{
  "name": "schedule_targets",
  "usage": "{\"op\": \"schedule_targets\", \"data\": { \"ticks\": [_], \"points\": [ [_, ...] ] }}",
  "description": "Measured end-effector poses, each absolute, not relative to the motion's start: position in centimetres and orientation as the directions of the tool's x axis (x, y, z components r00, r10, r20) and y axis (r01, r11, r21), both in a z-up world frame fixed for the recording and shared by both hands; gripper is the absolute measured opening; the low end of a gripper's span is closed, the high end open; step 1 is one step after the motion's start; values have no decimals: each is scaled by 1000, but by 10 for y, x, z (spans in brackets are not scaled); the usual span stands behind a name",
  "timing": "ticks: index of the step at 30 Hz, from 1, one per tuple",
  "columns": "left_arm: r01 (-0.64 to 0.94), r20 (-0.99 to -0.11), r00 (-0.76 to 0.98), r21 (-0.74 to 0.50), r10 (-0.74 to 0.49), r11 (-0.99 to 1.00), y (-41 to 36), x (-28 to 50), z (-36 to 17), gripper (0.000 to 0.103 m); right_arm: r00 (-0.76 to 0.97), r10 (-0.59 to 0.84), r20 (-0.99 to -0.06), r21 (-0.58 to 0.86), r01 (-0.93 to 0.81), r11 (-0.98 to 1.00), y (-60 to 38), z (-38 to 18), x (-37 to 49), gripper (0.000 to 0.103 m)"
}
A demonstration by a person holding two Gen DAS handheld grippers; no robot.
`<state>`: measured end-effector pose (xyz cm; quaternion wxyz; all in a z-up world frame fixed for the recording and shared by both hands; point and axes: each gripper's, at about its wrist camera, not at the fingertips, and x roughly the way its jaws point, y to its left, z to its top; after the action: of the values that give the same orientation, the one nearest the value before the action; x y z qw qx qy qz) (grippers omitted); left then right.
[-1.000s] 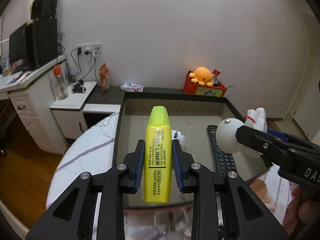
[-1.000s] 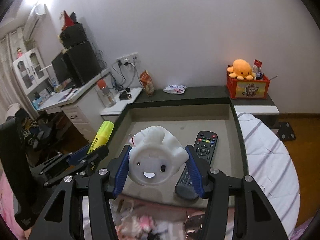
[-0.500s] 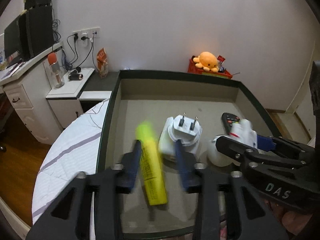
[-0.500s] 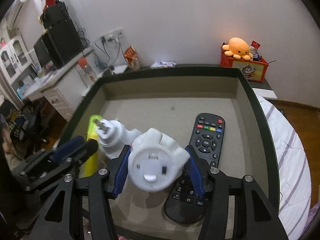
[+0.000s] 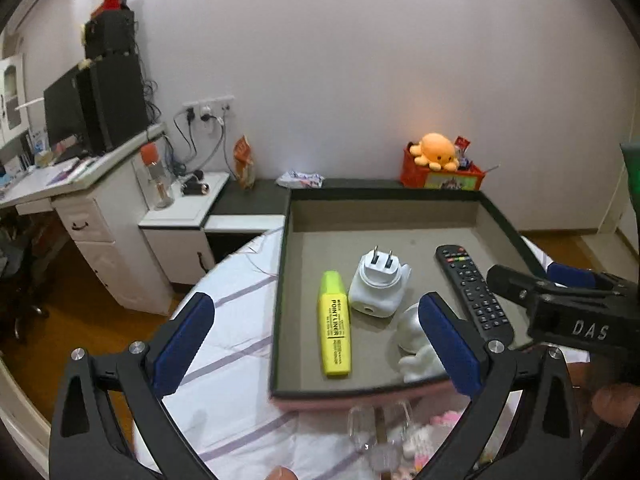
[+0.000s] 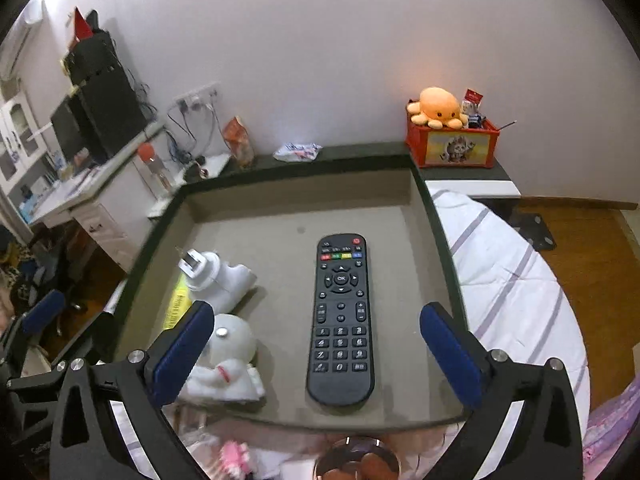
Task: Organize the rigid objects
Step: 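Withdraw both tools from the box toward the remaining items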
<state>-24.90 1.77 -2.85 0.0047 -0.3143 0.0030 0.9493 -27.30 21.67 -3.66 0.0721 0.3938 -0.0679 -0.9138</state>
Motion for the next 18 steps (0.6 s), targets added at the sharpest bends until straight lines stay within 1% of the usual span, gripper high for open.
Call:
{"op": "schedule_targets", "data": {
  "ticks": [6,18],
  "points": [
    [-1,-566,-824,-8,5,-1000,7,-206,-6,103,-732,-175,-659,175,78,-982,217,-4,-231,103],
    [-25,-507,-861,-1,22,-1000,13,-122,29,103,-803,-166,-573,145,99,-984,215,39,-134,103]
  ]
}}
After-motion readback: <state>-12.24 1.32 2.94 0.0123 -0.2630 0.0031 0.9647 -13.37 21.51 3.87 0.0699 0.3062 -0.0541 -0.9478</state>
